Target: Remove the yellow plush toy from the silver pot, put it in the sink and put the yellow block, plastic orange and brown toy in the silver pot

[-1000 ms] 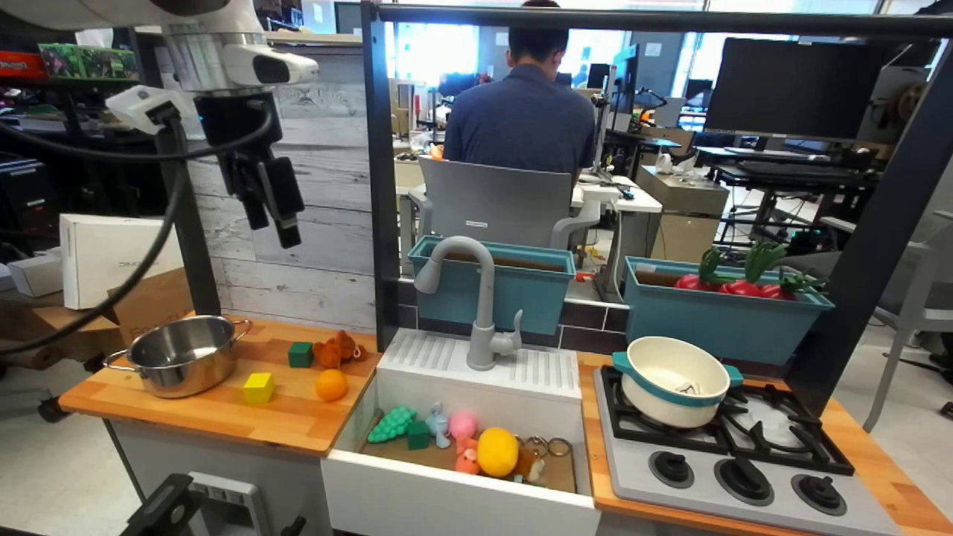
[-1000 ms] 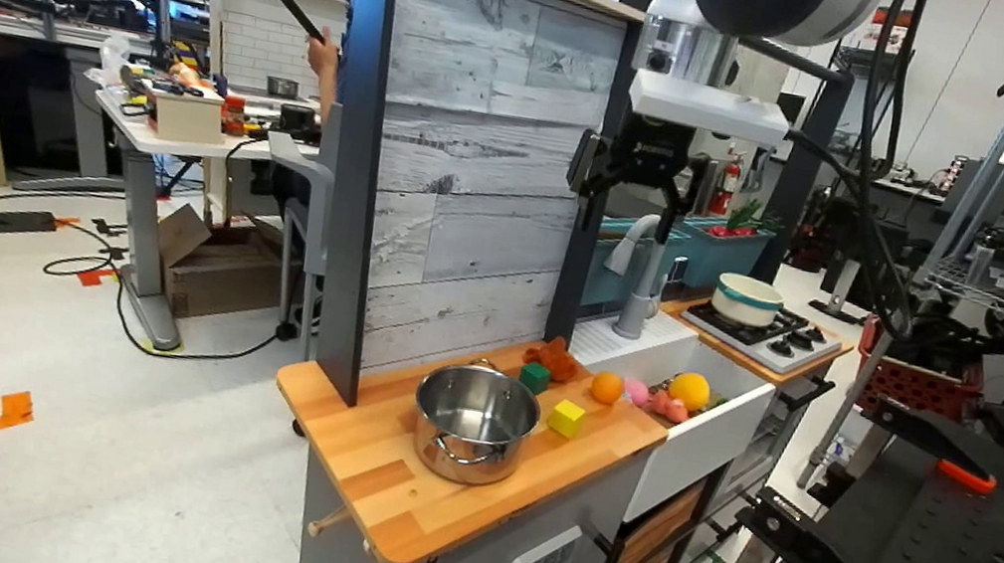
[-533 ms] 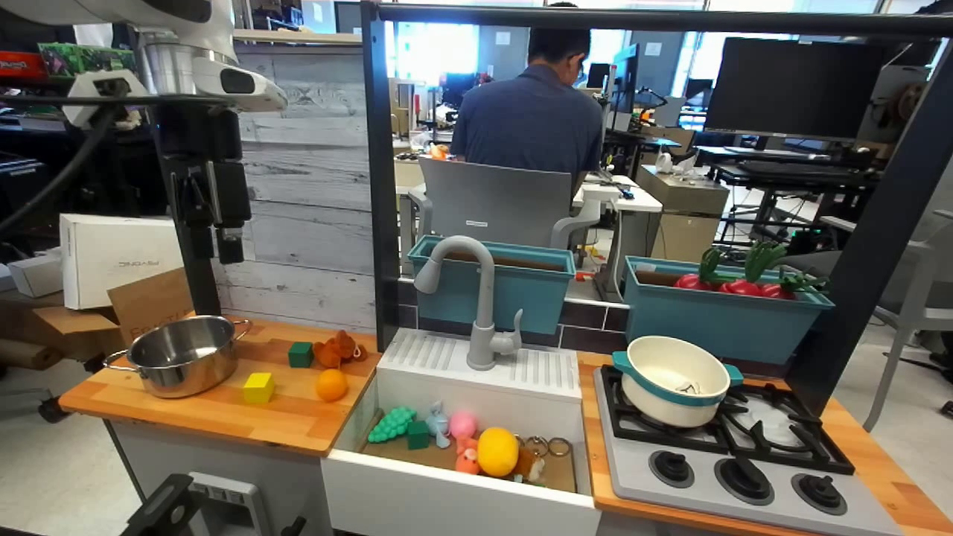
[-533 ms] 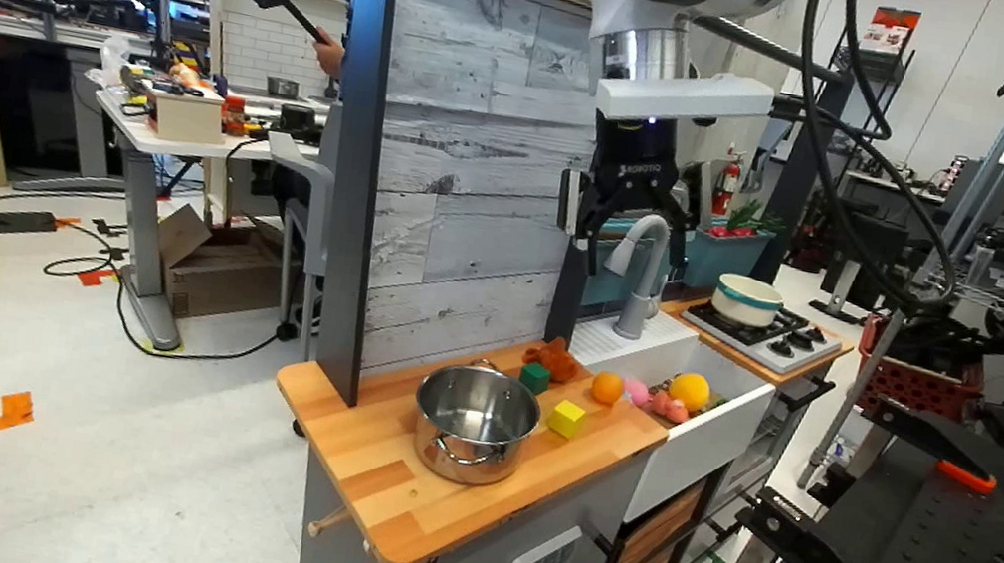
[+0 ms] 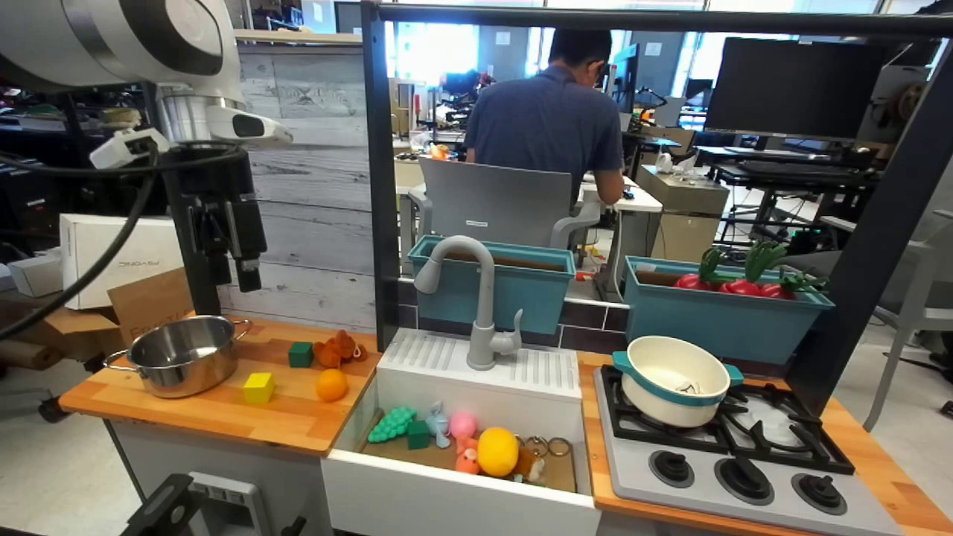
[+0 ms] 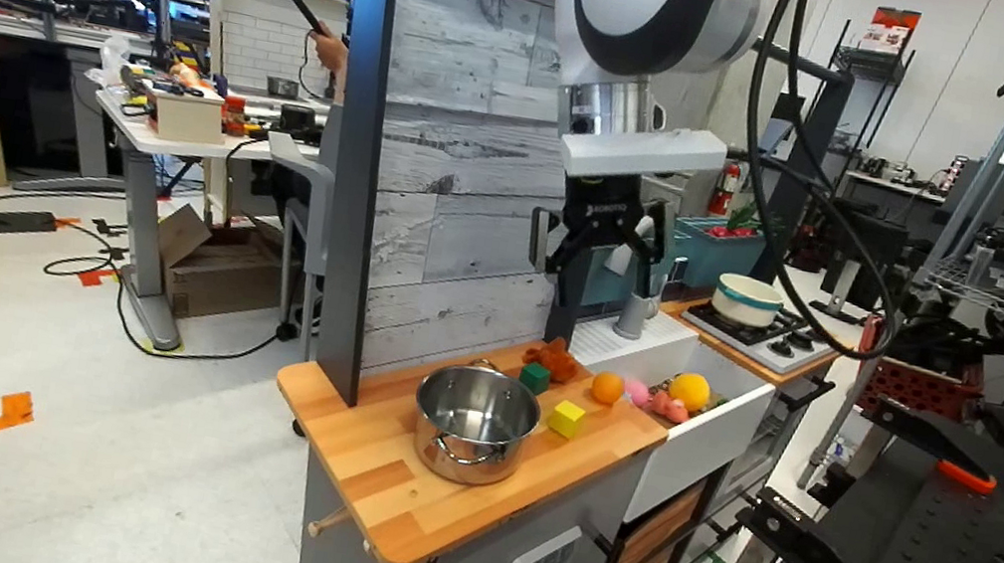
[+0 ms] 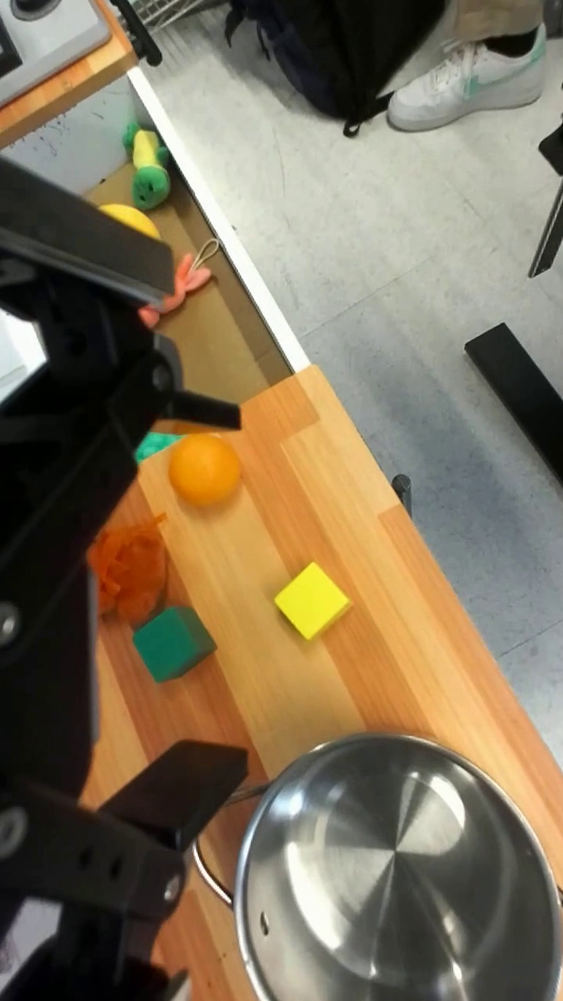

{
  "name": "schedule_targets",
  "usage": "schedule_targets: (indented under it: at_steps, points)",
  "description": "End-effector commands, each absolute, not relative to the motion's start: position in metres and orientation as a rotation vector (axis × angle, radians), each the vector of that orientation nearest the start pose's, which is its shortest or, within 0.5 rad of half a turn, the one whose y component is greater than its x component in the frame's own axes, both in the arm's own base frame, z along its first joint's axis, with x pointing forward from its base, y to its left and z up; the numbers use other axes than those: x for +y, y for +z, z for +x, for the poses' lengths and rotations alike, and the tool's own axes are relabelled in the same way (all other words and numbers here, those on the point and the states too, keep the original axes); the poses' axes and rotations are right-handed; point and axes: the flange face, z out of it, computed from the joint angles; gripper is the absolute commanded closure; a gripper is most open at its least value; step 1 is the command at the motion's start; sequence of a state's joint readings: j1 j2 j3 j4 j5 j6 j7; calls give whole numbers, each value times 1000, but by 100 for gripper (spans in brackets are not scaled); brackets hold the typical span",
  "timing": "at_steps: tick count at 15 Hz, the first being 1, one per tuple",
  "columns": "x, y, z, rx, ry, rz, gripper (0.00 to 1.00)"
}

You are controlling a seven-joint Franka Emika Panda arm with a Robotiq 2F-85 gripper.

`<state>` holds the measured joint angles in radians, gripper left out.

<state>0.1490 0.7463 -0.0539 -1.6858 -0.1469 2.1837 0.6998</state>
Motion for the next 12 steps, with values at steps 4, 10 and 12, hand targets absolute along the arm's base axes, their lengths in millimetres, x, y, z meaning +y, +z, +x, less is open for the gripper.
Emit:
schedule_targets:
  at_steps: [4, 10, 12]
  points:
    - [53, 103, 645, 908, 271, -3298, 0]
    - [30, 76, 642, 985, 255, -3350, 0]
    - [27, 64, 638, 979, 289, -3359, 0]
